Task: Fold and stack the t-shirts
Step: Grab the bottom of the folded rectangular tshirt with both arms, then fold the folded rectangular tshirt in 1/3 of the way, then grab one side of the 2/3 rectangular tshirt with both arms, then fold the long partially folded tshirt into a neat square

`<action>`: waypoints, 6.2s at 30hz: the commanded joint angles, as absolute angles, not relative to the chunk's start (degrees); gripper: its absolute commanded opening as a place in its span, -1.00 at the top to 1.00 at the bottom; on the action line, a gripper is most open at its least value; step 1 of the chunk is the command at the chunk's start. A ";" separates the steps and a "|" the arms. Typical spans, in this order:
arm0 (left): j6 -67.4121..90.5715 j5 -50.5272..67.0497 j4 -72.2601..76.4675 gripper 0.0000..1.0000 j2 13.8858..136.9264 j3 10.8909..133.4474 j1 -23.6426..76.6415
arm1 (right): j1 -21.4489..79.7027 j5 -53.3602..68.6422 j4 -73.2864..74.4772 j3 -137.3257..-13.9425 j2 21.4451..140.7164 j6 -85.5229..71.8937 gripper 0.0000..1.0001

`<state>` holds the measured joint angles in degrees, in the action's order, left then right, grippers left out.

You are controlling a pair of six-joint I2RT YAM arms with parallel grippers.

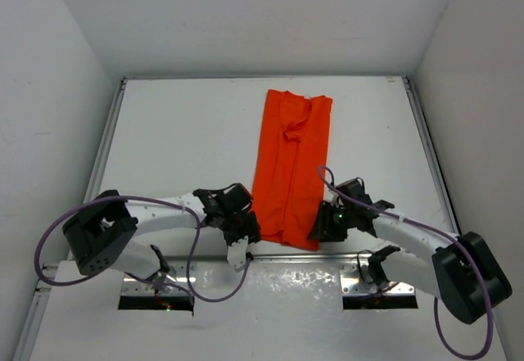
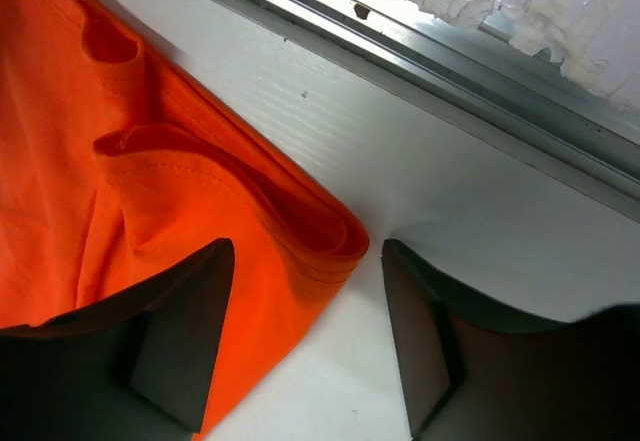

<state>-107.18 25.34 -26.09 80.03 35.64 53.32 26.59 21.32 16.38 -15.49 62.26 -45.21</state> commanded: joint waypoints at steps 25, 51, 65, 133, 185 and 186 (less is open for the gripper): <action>-78.94 37.26 -34.27 1.00 82.88 55.43 48.79 | 21.28 18.28 29.61 -33.54 63.11 -41.40 1.00; -39.21 32.44 -19.61 1.00 114.25 95.36 27.25 | 3.08 22.85 31.64 -76.63 102.01 -31.72 1.00; -34.37 31.55 -11.78 1.00 120.32 94.92 25.05 | 2.02 21.71 29.62 -84.02 113.99 -34.01 1.00; -84.11 23.73 -27.33 0.97 113.38 76.11 32.34 | 6.68 18.99 10.89 -50.80 103.97 -38.06 0.92; -39.49 39.02 -55.92 1.00 87.35 76.64 26.28 | 11.26 38.49 60.85 -60.56 83.22 -24.33 1.00; -38.59 39.20 -54.59 1.00 87.89 76.73 26.11 | 10.55 40.24 59.60 -60.73 85.41 -24.52 1.00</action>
<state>-43.03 37.78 -59.27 86.74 76.44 27.29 12.93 36.58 63.48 -60.69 82.96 -24.21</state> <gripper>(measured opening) 0.026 0.002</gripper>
